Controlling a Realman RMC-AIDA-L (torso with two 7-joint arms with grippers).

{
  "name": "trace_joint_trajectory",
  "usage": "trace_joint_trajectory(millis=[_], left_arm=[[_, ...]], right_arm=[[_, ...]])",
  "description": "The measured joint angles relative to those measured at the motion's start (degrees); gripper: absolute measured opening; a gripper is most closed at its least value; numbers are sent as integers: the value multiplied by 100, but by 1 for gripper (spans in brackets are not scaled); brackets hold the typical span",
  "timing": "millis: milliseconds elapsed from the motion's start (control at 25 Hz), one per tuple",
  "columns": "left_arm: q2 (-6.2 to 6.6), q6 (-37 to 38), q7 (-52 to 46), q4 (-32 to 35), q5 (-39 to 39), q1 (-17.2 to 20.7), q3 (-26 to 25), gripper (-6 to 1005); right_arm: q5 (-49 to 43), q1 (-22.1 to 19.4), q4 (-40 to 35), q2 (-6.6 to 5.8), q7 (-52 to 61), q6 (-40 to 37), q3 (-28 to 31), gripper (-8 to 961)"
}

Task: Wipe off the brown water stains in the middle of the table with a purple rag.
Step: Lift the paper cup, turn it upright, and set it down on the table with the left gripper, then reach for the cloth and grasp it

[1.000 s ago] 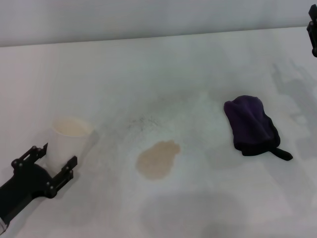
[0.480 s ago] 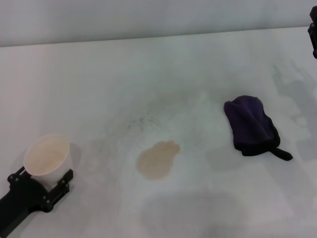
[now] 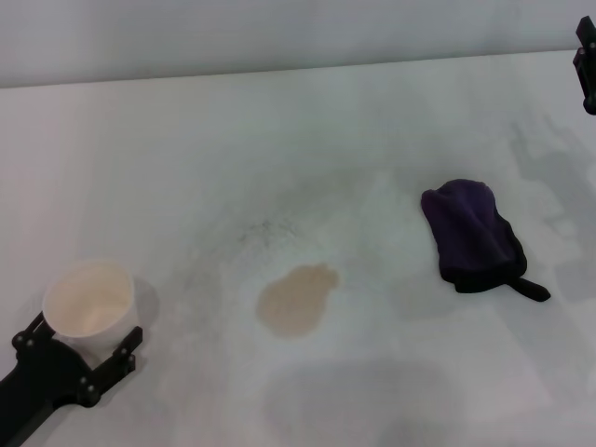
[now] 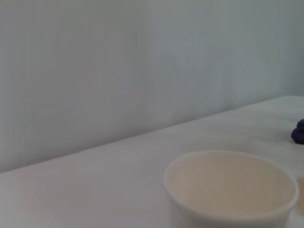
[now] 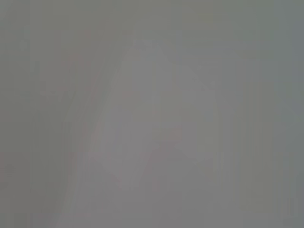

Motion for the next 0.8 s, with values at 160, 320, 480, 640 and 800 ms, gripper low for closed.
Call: trace_joint_trajectory(millis=[160,320,480,640,800], left_arm=[[0,-20,-3,-17,-4,-21,1,815],[0,-37,9,-98,-6,-27,-24,877],[0,-35,82,-164,-108,51,-20,894],[0,158,231,-206,-223,212,-15,895],[2,379,374,-223,-287,361,11,895]], right_arm=[[0,-6,0,0,0,1,16,495],[1,-8,0,0,0,2,27,495],[1,10,0,0,7,19,-1,494],[1,36,0,0,31,20,-21,494],[1,57,0,0,43,5,-36,494]])
